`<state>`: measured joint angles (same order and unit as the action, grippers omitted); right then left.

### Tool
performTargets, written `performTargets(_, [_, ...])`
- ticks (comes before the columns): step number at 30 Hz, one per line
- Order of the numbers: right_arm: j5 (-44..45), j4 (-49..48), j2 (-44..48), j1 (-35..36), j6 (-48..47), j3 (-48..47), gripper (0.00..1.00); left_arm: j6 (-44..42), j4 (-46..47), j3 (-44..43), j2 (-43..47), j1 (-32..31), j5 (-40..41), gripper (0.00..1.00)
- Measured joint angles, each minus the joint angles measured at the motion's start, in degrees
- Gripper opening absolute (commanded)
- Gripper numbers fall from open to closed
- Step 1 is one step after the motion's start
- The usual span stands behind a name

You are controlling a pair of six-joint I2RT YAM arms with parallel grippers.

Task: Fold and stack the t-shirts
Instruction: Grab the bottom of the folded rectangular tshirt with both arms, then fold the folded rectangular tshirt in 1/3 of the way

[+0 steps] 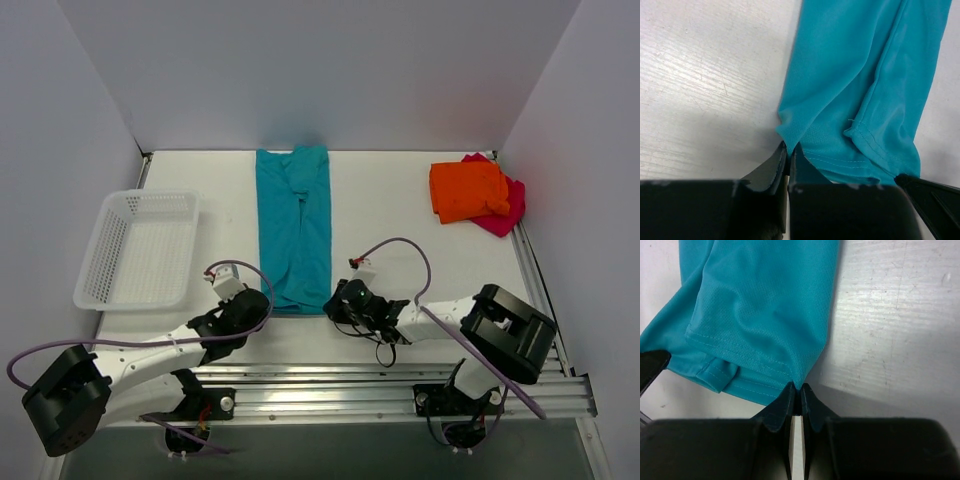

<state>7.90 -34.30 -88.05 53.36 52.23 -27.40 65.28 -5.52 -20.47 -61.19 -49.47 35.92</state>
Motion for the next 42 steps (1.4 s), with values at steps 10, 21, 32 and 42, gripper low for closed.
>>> performTargets(10, [3.32,12.26,13.94,3.04,0.20,0.04,0.00,-0.20,-4.68,-0.68,7.48,-0.81,-4.61,0.02])
performTargets(21, [11.10,22.82,11.23,0.55,-4.44,-12.13,0.00,-9.44,-9.25,-15.30,4.76,2.25,-6.16,0.02])
performTargets(32, [11.21,24.30,-1.22,-7.85,-10.58,-28.81,0.00,-17.18,-2.73,-20.87,-4.31,13.22,-11.45,0.03])
performTargets(42, [11.13,29.27,-14.32,-12.31,-14.86,-43.28,0.00,-22.32,5.31,-31.34,-21.68,20.02,-17.92,0.03])
